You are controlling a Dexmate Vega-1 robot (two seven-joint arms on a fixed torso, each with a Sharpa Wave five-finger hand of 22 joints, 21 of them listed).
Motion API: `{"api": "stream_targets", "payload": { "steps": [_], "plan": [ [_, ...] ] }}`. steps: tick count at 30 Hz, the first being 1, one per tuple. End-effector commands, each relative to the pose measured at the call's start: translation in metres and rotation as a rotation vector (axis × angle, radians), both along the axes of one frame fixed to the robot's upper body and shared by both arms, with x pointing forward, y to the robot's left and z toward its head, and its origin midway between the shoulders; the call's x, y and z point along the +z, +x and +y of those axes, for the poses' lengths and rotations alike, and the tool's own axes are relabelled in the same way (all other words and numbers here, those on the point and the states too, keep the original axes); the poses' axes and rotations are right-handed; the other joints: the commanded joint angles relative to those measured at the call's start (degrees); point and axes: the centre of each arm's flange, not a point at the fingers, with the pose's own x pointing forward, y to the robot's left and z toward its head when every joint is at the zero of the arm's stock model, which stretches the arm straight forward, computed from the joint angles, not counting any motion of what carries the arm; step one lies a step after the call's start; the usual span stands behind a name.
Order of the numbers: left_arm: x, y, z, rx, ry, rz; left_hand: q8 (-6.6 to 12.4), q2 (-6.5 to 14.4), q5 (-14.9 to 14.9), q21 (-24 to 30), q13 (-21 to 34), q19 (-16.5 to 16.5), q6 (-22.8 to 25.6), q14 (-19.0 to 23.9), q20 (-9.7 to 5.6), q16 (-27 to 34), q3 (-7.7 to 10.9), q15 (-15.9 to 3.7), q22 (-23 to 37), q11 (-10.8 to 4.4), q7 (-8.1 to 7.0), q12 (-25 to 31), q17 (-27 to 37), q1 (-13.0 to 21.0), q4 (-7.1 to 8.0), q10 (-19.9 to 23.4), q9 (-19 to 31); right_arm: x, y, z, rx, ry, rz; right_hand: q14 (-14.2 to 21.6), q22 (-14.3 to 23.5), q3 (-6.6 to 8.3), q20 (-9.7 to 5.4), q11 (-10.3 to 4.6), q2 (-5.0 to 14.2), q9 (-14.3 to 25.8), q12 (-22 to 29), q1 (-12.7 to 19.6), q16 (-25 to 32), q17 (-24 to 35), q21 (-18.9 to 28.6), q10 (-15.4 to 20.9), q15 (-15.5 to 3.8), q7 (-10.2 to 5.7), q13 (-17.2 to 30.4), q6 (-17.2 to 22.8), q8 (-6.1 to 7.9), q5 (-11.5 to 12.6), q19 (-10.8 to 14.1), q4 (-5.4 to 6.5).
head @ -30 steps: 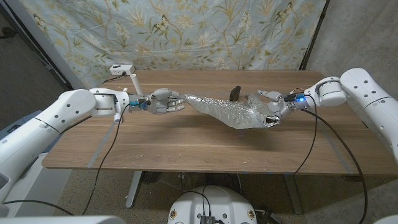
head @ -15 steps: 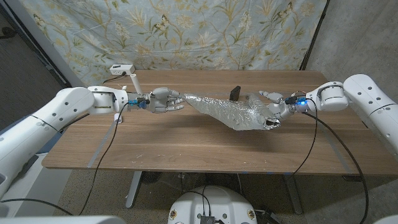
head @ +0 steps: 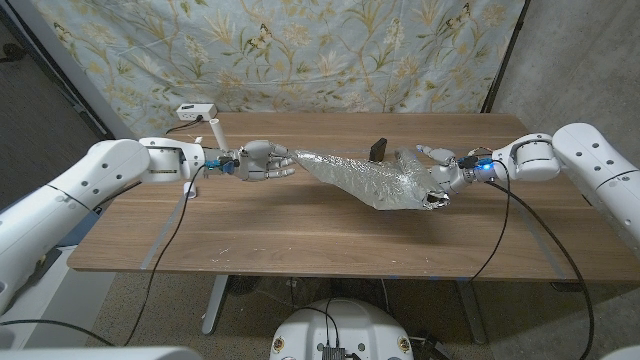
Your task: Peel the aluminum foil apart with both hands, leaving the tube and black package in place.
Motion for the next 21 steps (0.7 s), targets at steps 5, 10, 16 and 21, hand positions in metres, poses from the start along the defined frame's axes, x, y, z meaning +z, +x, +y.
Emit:
{"api": "stream_targets", "payload": {
  "steps": [5, 10, 16, 21],
  "plan": [
    [0.0003, 0.0000, -0.0004, -0.002, -0.001, 0.001, -0.12, -0.06, -0.18, 0.29, -0.20, -0.16, 0.08, 0.42, -0.11, -0.18, -0.02, 0.15, 0.08, -1.81, 0.20, -0.24, 0.18, 0.34, -0.03, 1.40, 0.05, 0.0012, -0.0014, -0.0016, -0.001, -0.004, -0.024, 0.00, 0.11, -0.51, -0.19, -0.42, 0.59, 0.14, 0.42, 0.40, 0.22, 0.39, -0.27, 0.21, -0.30, 2.77, 0.19, 0.37, 0.34, 0.59, 0.14, -0.27],
    [-0.0006, 0.0004, -0.0010, -0.004, -0.001, 0.005, -0.13, -0.07, -0.19, 0.39, -0.21, -0.02, 0.12, 0.39, -0.11, -0.13, -0.07, 0.14, 0.07, -1.77, 0.20, -0.29, 0.31, 0.30, -0.04, 1.45, -0.03, 0.0010, -0.0016, -0.0019, 0.004, -0.007, -0.026, -0.30, 0.13, -0.25, -0.36, -0.63, 0.56, 0.12, 0.34, 2.15, 0.12, 0.54, -0.49, -0.22, -0.41, 2.71, 0.27, -0.04, 0.22, 0.80, 0.00, -1.25],
    [-0.0008, 0.0014, -0.0015, -0.003, -0.003, 0.007, -0.17, -0.04, -0.18, 0.43, -0.41, -0.01, 0.07, 0.34, -0.12, -0.14, -0.08, 0.10, 0.07, -1.85, 0.11, -0.40, 0.35, 0.26, -0.02, 1.64, -0.11, 0.0014, -0.0004, -0.0015, 0.009, -0.007, -0.028, -0.79, 0.15, 0.31, -0.45, -0.67, 0.78, 0.09, 0.13, 4.91, -0.06, 0.73, -0.79, -1.12, -0.52, 2.70, 0.43, -0.61, 0.10, 0.98, -0.23, -2.60],
    [-0.0007, 0.0016, -0.0030, -0.003, -0.010, 0.009, -0.26, 0.02, -0.19, 0.44, -0.65, -0.09, -0.12, 0.10, -0.06, -0.18, -0.19, 0.30, 0.06, -1.64, 0.38, -0.72, 0.47, -0.22, 0.32, 1.41, -0.21, 0.0030, 0.0015, -0.0014, 0.015, -0.013, -0.032, -0.95, 0.17, 0.68, -0.50, -0.69, 1.05, 0.09, 0.16, 6.39, -0.12, 0.82, -0.95, -1.25, -0.47, 2.70, 0.53, -0.83, 0.06, 1.03, -0.38, -3.28]
  ]
}}
